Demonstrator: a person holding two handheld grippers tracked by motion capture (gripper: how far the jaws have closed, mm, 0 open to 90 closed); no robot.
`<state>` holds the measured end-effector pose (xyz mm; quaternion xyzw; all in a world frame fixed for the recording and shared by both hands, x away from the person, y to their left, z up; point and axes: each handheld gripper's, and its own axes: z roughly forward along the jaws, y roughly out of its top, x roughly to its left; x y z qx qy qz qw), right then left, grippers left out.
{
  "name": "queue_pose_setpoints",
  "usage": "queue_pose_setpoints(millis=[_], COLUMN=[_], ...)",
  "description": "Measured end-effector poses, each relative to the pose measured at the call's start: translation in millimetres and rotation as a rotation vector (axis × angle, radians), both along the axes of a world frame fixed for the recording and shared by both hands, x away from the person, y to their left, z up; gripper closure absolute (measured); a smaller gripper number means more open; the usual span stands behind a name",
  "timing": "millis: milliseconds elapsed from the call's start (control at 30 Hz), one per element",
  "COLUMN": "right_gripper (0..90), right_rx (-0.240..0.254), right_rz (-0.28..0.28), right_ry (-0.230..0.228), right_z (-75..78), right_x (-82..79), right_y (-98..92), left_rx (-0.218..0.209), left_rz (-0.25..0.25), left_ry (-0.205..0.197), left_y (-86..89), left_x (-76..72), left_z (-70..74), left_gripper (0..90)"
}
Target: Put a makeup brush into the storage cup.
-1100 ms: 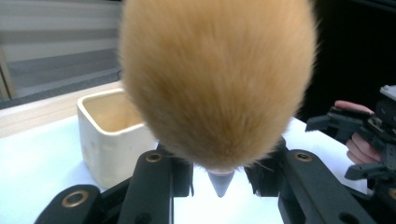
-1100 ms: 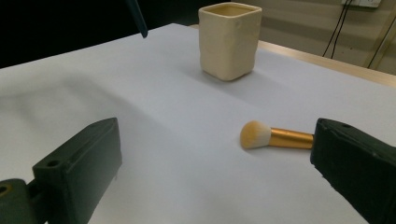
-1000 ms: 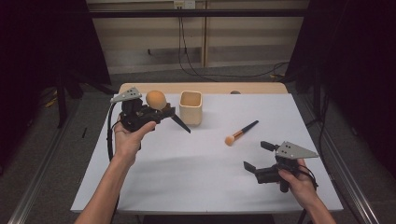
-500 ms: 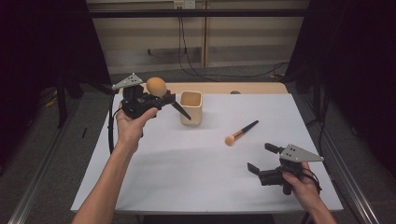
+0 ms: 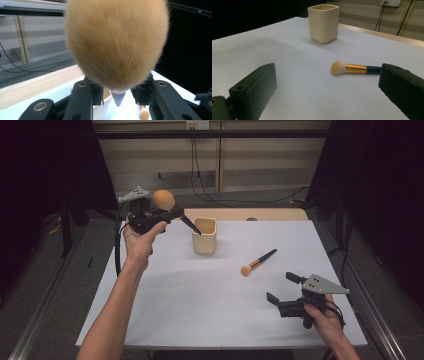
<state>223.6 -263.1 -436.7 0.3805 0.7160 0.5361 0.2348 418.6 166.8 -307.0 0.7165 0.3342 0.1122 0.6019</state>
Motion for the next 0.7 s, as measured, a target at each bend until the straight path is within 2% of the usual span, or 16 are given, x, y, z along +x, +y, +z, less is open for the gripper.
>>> queue_pose_setpoints(millis=[300,467,700], right_gripper=[1.4,1.4,1.4], right_rx=[0.010,0.012,0.018], right_rz=[-0.028,-0.037,-0.052], right_ry=[-0.006,-0.010,-0.013], right_z=[-1.5,-2.6,-4.6], right_x=[-0.2,-0.2,-0.3], right_y=[-4.6,-6.6,-8.8], left_rx=[0.014,0.038,0.050], left_rz=[0.035,0.051,0.064], left_ry=[0.000,0.011,0.035], left_y=[-6.8,-11.0,-15.9], left_x=[13.9,22.0,31.6], left_z=[-4.5,-8.7,-17.9], left_gripper=[66.1,66.1,66.1])
